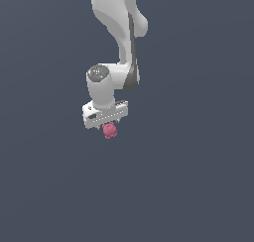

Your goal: Pick up the object and move it to a goal position.

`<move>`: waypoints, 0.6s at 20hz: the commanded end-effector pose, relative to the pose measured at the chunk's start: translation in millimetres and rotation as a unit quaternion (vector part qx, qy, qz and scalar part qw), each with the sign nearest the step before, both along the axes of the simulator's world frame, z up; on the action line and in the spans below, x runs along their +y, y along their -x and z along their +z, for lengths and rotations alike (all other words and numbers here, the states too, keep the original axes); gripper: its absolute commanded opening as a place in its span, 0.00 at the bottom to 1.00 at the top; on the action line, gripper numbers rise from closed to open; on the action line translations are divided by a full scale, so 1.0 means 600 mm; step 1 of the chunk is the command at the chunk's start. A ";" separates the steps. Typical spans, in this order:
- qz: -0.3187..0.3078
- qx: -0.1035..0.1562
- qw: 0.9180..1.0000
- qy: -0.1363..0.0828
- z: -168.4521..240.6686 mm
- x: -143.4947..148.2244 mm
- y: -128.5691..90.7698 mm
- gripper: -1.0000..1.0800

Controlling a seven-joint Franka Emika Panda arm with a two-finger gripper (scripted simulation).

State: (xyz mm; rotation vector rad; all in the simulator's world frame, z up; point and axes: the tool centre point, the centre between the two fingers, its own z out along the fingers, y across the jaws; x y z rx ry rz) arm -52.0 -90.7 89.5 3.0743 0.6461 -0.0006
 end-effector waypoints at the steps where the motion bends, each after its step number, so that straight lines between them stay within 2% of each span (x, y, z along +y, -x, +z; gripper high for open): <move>1: 0.000 0.000 1.000 0.000 -0.004 0.000 0.000 0.96; 12: 0.002 0.000 1.000 0.000 -0.076 0.000 0.002 0.96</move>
